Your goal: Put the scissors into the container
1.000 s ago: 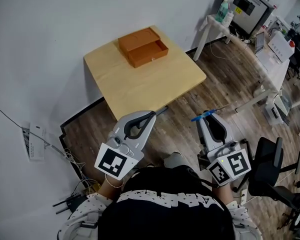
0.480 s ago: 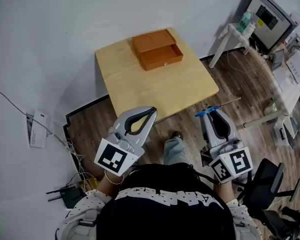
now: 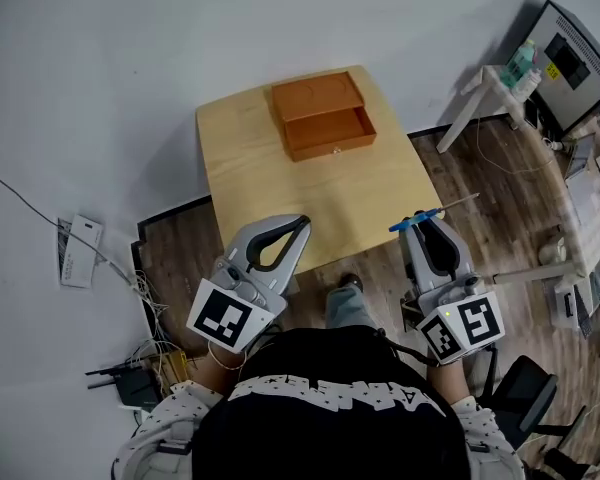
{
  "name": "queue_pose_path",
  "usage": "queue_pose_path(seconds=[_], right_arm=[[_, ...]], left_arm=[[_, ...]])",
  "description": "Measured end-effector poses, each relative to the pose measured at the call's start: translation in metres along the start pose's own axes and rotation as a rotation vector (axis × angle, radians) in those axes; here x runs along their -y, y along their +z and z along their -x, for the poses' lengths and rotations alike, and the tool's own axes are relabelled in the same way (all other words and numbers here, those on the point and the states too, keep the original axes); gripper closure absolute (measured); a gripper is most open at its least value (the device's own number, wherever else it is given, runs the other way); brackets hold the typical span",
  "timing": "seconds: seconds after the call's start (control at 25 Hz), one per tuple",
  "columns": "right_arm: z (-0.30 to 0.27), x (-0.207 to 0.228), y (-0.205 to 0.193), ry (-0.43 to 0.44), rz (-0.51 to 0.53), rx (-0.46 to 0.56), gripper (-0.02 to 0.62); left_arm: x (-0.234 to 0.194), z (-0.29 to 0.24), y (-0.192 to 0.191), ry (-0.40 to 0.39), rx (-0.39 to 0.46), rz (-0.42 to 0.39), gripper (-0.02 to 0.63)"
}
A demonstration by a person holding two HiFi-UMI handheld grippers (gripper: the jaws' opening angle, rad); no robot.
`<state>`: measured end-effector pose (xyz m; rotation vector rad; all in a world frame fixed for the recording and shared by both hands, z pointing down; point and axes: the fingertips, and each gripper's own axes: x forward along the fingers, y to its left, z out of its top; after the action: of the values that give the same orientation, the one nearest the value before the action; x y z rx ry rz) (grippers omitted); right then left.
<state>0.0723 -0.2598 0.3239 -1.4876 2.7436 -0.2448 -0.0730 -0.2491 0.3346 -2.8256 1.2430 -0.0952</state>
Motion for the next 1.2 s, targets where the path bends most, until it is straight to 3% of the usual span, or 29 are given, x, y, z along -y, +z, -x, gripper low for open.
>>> queue_pose_path(seconds=[0.68, 1.2], right_arm=[[-0.074, 0.123, 0.016, 0.134, -0.053, -0.033, 0.494], [-0.123, 0.141, 0.006, 0.310, -0.061, -0.068, 0.494]], left_arm=[[-0.034, -0.119, 0.009, 0.154, -0.063, -0.022, 0.604], [-0.049, -0.131, 0.009, 0.318, -0.132, -0.054, 0.604]])
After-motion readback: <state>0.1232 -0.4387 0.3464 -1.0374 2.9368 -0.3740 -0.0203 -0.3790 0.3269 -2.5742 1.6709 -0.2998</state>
